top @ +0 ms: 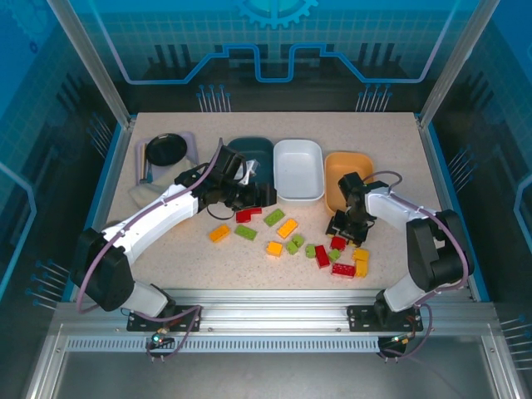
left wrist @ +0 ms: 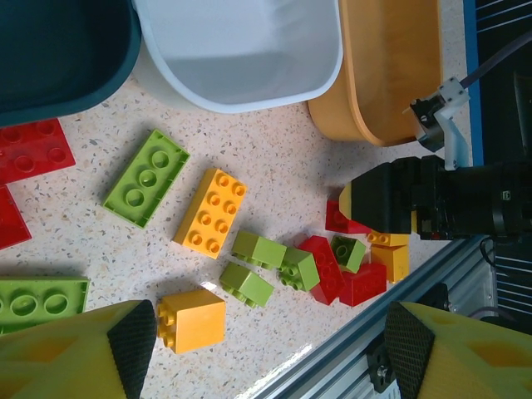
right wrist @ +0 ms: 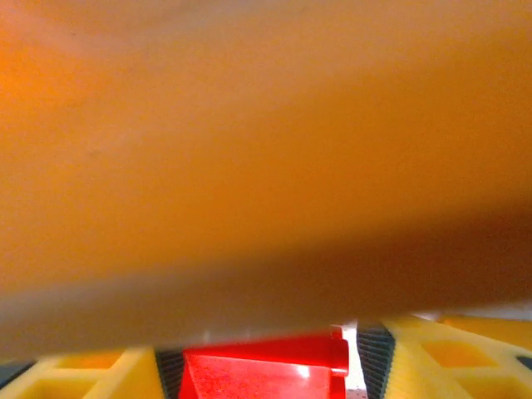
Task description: Sort the legos into containers by color
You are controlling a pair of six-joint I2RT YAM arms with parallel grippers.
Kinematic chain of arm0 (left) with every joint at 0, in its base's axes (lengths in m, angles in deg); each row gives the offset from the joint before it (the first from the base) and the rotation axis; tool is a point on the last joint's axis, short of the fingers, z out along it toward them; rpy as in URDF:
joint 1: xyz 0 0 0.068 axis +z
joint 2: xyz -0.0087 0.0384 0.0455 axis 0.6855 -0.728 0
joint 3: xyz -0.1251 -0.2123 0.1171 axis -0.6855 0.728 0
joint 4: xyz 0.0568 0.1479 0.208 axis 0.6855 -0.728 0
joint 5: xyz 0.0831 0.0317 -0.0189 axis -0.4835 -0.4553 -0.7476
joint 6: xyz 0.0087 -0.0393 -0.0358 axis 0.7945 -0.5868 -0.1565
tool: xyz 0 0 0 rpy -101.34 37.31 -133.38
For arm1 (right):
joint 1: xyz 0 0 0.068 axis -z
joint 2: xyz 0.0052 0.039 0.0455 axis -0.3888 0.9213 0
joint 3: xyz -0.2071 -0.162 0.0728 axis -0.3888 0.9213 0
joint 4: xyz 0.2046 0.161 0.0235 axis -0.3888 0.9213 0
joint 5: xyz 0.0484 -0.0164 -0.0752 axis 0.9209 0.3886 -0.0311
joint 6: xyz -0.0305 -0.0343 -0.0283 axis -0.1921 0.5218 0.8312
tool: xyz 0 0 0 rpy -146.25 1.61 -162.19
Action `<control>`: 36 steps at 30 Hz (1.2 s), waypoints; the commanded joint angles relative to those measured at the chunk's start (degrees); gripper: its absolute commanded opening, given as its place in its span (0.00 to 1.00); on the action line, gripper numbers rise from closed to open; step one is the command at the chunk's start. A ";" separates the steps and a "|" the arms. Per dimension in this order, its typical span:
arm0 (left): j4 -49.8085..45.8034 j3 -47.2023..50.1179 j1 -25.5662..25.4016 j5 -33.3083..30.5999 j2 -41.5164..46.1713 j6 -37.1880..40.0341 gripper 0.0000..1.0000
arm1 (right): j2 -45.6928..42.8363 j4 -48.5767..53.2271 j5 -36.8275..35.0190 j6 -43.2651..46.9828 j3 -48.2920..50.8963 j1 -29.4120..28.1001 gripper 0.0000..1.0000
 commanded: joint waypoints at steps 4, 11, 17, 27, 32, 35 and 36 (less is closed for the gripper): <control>1.40 0.68 -0.31 0.98 1.19 0.99 0.77 | 0.56 4.04 -2.18 0.83 -1.75 -2.16 0.63; 1.39 0.88 -0.31 0.85 1.23 0.79 0.76 | 3.12 0.67 -2.49 1.75 -1.34 -3.38 0.54; 0.90 0.69 -0.32 0.61 1.50 1.02 0.76 | 0.87 1.76 -4.69 1.44 -2.53 -3.95 0.38; 2.96 -2.02 -0.34 0.51 -0.41 -1.28 0.76 | -6.16 9.79 -11.86 8.75 -14.76 0.90 0.36; 2.63 -4.54 -0.21 0.24 -2.31 -2.07 0.76 | 1.84 5.80 -10.06 13.14 -21.12 6.73 0.37; 2.16 -5.14 0.12 -0.11 -2.97 -2.72 0.76 | 10.17 4.67 -10.09 15.18 -26.34 8.71 0.37; 2.01 -5.12 0.22 -0.27 -2.98 -2.99 0.76 | 13.29 4.36 -10.02 15.77 -28.30 9.39 0.37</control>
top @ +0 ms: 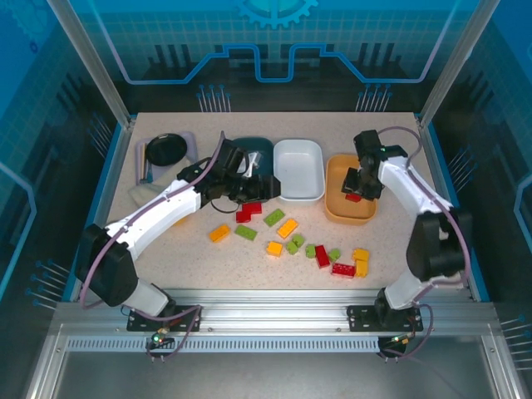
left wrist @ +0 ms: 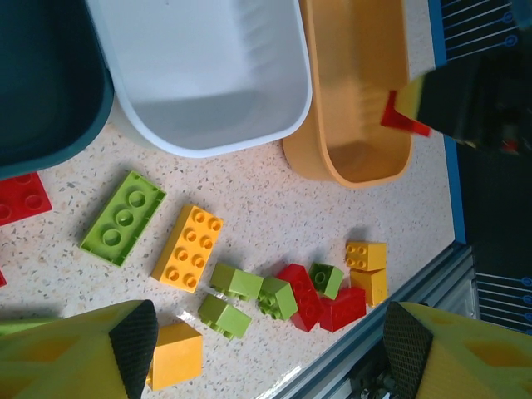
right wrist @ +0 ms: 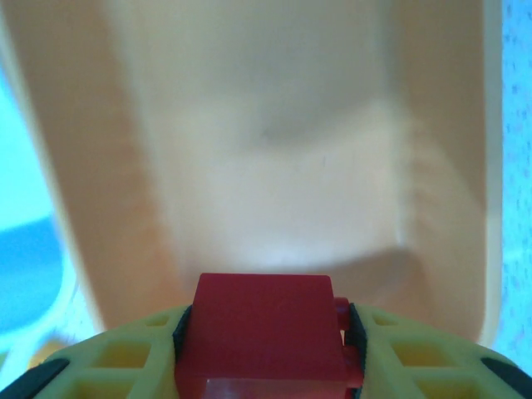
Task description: Sort the legos into containers by color
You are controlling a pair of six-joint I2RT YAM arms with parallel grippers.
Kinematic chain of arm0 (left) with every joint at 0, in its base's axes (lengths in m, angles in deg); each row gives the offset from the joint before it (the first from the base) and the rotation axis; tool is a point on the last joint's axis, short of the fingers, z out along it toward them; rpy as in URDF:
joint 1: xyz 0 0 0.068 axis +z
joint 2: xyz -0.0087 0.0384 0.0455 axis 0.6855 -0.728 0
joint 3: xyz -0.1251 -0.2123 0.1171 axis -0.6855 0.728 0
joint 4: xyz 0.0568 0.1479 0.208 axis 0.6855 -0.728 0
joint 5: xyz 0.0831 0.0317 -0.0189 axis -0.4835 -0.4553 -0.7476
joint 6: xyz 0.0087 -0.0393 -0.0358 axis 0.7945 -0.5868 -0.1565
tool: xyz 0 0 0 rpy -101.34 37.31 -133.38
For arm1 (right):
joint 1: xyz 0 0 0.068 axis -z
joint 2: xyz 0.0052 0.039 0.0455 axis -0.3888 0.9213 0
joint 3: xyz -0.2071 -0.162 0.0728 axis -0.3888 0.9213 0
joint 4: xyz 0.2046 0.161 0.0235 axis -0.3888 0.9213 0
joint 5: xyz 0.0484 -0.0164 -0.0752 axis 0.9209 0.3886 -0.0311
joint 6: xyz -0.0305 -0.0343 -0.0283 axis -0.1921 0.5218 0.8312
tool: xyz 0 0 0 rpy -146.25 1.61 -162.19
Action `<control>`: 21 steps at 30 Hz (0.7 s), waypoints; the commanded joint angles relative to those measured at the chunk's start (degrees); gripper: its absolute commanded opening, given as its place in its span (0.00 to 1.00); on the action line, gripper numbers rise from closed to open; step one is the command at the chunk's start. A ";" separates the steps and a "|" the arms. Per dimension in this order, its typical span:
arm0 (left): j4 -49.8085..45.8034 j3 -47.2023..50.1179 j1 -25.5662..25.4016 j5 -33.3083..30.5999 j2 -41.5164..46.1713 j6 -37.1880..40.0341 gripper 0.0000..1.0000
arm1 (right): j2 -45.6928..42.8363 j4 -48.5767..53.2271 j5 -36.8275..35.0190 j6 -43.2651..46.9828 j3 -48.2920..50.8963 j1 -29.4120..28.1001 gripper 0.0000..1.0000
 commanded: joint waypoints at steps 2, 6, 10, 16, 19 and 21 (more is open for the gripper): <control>-1.12 -1.57 0.41 -0.69 -0.74 -1.97 0.76 | 10.47 -0.38 -1.30 4.02 -6.72 2.71 0.38; -3.17 -0.90 0.75 -2.20 -0.45 -2.97 0.75 | 17.57 0.53 -1.84 5.34 -12.79 5.77 0.39; -5.21 0.96 1.26 -3.83 0.25 -4.20 0.74 | 22.78 2.81 -1.09 7.43 -18.90 7.90 0.45; -10.78 3.52 2.16 -7.53 0.60 -9.50 0.72 | 18.51 2.21 1.21 10.52 -19.30 5.06 0.67; -16.40 3.19 2.51 -10.42 -1.32 -13.63 0.71 | 10.37 -0.96 2.00 11.24 -14.19 1.26 0.70; -18.04 3.17 2.63 -11.04 -2.50 -16.28 0.71 | 4.18 -4.26 3.17 11.88 -9.19 -1.63 0.71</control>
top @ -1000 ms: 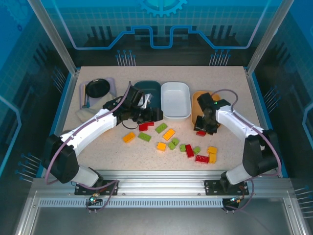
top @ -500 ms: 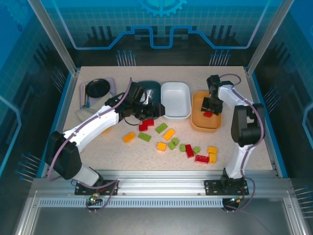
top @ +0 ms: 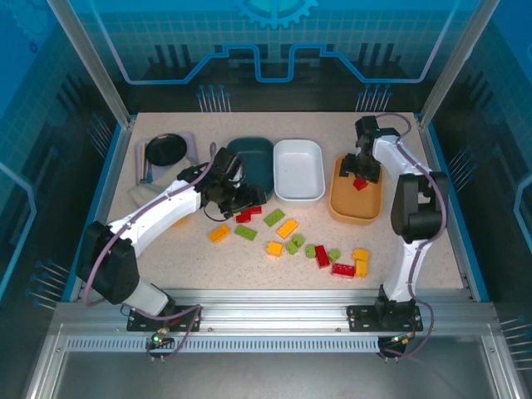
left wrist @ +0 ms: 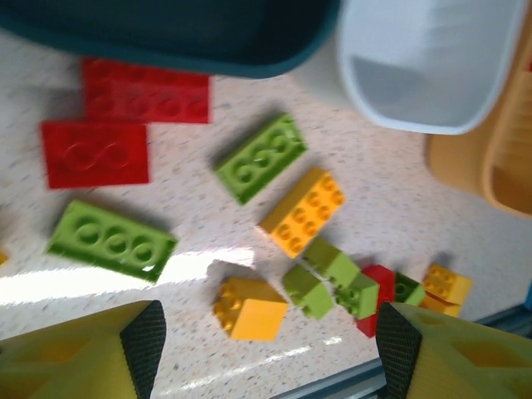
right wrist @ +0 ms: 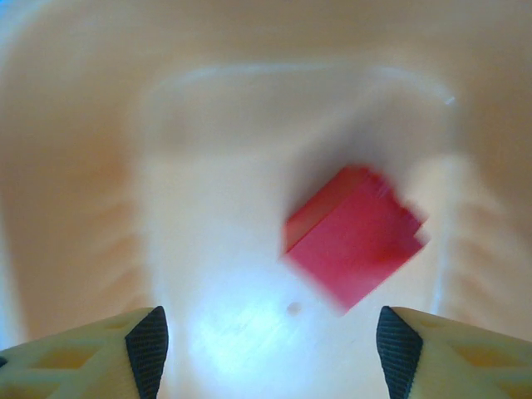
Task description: Sort the legos into containers by color
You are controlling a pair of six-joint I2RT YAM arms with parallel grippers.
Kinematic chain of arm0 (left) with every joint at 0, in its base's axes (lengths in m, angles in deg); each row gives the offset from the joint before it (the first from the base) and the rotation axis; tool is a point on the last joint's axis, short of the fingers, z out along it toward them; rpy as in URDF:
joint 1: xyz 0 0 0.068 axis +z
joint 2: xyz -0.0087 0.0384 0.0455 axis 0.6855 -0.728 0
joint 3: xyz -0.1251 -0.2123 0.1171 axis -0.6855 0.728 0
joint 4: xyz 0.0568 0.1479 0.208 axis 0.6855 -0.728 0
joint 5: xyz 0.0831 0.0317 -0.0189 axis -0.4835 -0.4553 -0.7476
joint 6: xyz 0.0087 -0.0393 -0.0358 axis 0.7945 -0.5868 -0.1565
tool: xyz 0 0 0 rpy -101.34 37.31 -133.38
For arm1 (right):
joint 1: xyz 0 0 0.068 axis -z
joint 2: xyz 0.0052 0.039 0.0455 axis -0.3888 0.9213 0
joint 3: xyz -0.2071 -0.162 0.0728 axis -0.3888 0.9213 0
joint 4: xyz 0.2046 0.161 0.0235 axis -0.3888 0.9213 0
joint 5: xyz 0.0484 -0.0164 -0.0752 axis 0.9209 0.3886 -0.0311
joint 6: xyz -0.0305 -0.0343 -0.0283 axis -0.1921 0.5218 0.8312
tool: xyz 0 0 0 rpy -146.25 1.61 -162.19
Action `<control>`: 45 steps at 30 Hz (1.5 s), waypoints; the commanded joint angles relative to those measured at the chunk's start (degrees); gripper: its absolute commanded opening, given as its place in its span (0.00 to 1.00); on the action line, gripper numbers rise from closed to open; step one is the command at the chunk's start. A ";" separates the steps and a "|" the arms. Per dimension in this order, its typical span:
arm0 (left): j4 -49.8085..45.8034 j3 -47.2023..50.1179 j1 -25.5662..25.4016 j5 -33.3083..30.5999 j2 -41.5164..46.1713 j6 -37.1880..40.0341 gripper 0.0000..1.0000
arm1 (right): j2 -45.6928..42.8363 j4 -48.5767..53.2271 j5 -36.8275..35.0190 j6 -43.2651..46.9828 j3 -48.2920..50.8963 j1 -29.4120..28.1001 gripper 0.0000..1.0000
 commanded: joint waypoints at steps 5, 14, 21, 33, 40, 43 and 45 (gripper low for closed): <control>-3.56 3.94 0.64 -1.54 -3.79 -19.23 0.71 | -24.45 -12.50 9.38 4.37 18.42 -12.58 0.74; 3.02 8.91 -3.37 -6.69 -7.66 -35.55 0.77 | -38.04 -16.20 17.56 8.33 30.39 -19.29 0.75; 2.73 8.32 -4.15 -11.05 -11.40 -41.02 0.73 | -41.06 -15.96 18.86 7.34 32.81 -19.81 0.75; 3.73 7.31 -5.08 -13.01 -17.24 -41.77 0.58 | -40.84 -15.92 18.50 6.80 33.02 -19.82 0.75; 4.84 7.44 -5.78 -14.26 -17.41 -41.04 0.39 | -39.81 -16.28 18.80 6.10 32.73 -19.90 0.75; 4.15 7.32 -5.79 -15.37 -15.44 -39.97 0.34 | -39.54 -16.36 18.98 6.05 32.66 -19.99 0.75; 2.51 6.77 -5.86 -16.09 -13.20 -38.92 0.32 | -39.76 -15.98 18.94 6.21 32.57 -20.00 0.75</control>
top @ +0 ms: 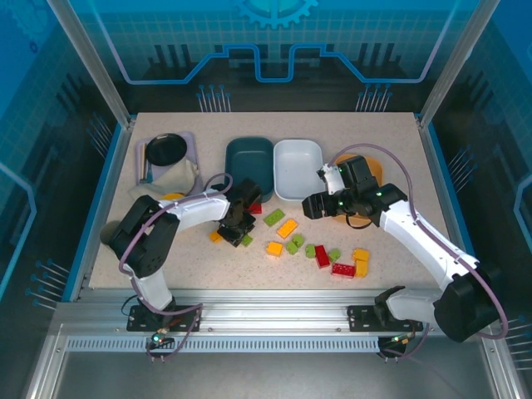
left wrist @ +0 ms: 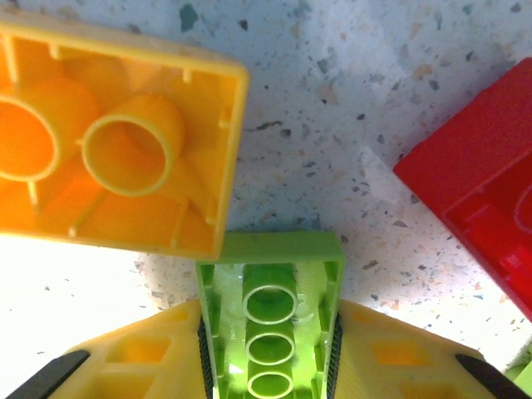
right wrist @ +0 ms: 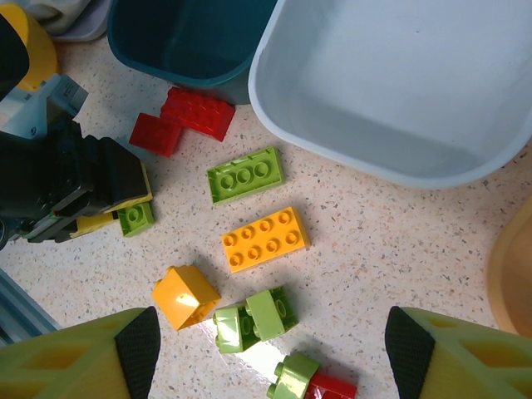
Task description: Sort the legos into containers by color
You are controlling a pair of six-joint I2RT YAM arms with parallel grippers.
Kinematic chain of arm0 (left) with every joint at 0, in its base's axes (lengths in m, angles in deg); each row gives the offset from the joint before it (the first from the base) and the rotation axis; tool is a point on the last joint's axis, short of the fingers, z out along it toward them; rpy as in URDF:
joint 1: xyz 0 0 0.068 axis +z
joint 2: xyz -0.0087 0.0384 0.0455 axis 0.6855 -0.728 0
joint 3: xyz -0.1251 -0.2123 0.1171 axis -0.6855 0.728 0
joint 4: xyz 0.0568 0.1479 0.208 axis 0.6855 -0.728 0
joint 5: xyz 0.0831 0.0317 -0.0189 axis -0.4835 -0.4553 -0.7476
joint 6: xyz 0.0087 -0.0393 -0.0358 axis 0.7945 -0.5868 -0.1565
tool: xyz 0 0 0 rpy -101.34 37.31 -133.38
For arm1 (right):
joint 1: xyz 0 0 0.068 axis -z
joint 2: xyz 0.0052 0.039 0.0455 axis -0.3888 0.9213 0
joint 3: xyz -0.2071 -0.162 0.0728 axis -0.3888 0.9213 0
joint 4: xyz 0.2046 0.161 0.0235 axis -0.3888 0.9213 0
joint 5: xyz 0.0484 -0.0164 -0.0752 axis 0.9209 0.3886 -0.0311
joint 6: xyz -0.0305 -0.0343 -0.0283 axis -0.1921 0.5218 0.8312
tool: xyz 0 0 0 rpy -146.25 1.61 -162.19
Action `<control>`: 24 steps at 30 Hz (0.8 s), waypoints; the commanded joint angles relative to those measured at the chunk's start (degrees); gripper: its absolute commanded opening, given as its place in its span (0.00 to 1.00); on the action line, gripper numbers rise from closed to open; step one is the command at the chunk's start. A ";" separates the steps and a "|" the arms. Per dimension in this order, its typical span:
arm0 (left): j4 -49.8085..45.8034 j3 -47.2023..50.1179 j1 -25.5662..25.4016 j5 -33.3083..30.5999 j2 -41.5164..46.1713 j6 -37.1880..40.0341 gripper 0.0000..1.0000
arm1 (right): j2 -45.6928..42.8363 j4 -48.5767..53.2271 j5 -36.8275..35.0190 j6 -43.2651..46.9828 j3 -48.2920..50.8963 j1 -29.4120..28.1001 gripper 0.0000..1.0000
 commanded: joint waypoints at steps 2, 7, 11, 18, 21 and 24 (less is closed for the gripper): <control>-0.82 -1.94 -0.41 -3.61 4.01 2.89 0.32 | -0.13 0.29 1.14 -0.05 -0.42 -1.00 0.74; -12.00 -9.20 -0.33 -6.43 10.58 9.03 0.30 | -2.02 2.49 -0.82 0.02 -1.11 -0.95 0.75; -14.32 -17.05 1.88 -9.53 10.97 17.22 0.30 | -2.60 3.65 -1.95 -0.89 -1.72 -0.18 0.74; -9.76 -32.66 9.70 -5.27 -6.29 30.38 0.32 | -2.60 8.15 -3.86 -6.16 -2.65 5.87 0.74; -9.88 -41.47 11.56 -3.89 -15.97 34.63 0.33 | -2.45 13.98 -6.42 -9.74 -3.45 9.59 0.73; -12.54 -49.16 12.52 -3.24 -23.63 37.00 0.35 | -1.37 22.43 -8.87 -13.22 -3.72 13.75 0.72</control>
